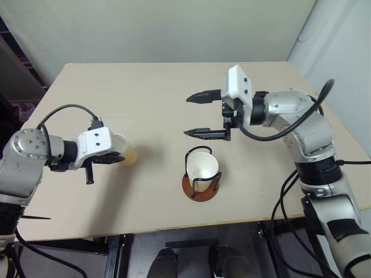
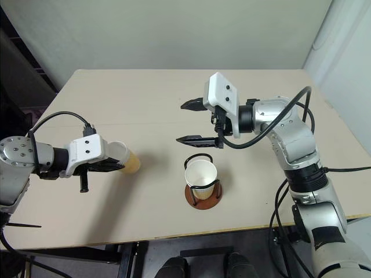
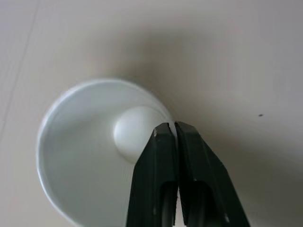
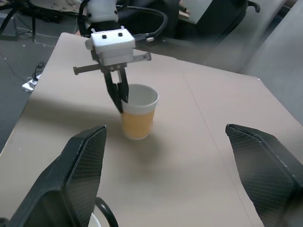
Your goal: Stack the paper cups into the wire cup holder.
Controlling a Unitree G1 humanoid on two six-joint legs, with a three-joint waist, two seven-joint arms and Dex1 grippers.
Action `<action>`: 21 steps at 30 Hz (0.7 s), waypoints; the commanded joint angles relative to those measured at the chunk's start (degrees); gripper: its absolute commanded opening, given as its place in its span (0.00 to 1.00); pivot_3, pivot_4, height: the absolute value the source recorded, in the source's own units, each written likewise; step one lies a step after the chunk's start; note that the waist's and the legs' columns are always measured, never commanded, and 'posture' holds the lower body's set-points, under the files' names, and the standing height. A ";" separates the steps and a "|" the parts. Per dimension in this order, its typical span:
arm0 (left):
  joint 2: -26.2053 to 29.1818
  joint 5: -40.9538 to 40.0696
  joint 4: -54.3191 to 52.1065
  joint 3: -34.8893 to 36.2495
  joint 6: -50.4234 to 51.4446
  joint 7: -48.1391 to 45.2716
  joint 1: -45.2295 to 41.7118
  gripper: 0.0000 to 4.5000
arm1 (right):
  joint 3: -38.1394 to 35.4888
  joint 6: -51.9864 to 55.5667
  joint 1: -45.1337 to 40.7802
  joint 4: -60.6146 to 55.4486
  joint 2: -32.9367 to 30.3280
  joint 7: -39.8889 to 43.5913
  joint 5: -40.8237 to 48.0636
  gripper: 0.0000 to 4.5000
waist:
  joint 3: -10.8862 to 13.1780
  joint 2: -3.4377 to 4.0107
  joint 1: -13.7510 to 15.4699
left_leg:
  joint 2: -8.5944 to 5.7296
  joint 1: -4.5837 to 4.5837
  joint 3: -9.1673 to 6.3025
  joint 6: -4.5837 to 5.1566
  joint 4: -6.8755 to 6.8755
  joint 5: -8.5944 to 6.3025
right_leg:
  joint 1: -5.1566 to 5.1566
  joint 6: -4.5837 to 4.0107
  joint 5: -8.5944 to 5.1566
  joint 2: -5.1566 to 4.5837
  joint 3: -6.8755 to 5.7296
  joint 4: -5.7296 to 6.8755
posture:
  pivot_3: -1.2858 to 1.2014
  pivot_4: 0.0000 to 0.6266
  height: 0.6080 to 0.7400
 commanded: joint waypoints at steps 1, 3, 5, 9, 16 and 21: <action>-0.44 -3.83 -3.08 3.79 0.53 -0.97 -2.69 0.01 | -3.70 0.88 -0.03 -2.91 -2.71 1.18 2.61 0.93 | 0.00 -0.01 0.08 | 0.00 -0.01 0.01 0.00 0.01 0.00 | 0.01 0.00 0.00 0.00 0.00 0.00 | 0.52 0.24 1.00; -2.59 -10.42 -6.76 5.15 2.89 -2.48 -7.37 0.01 | -6.28 2.69 1.71 -4.24 -8.01 6.24 6.04 0.93 | -0.01 -0.02 0.55 | 0.00 -0.02 0.04 0.00 0.08 0.00 | 0.05 0.01 0.01 0.00 0.00 -0.02 | 0.52 0.24 1.00; -5.81 -18.31 -10.86 5.32 5.97 -4.65 -14.67 0.01 | -9.30 2.32 5.56 -5.01 -16.37 14.27 8.81 0.93 | -0.05 -0.09 1.58 | -0.05 -0.20 0.05 0.02 0.20 0.00 | 0.06 0.06 0.03 0.02 -0.03 -0.05 | 0.52 0.24 1.00; -9.12 -22.81 -12.52 2.69 6.96 -9.24 -22.24 0.01 | -11.80 -0.79 9.64 -2.76 -24.86 18.44 7.99 0.93 | -0.10 -0.03 1.92 | -0.27 -0.30 0.41 0.18 0.69 -0.10 | 0.28 0.14 0.03 -0.03 0.13 -0.16 | 0.52 0.24 1.00; -15.45 -18.98 -8.95 -8.12 2.04 -20.60 -30.92 0.01 | -14.85 -1.80 12.97 -2.74 -29.51 16.17 6.81 0.93 | -0.10 0.01 0.18 | -0.58 0.38 1.11 0.54 0.71 -0.05 | 0.76 0.65 0.11 -0.03 0.42 -0.13 | 0.52 0.24 1.00; -17.16 -12.88 -5.08 -14.93 -4.98 -21.81 -33.07 0.01 | -16.23 -0.66 15.00 -5.48 -30.44 14.44 7.75 0.93 | -0.07 0.05 0.13 | -0.56 0.54 1.23 0.83 0.74 0.06 | 0.96 1.01 0.12 -0.05 0.71 -0.23 | 0.52 0.24 1.00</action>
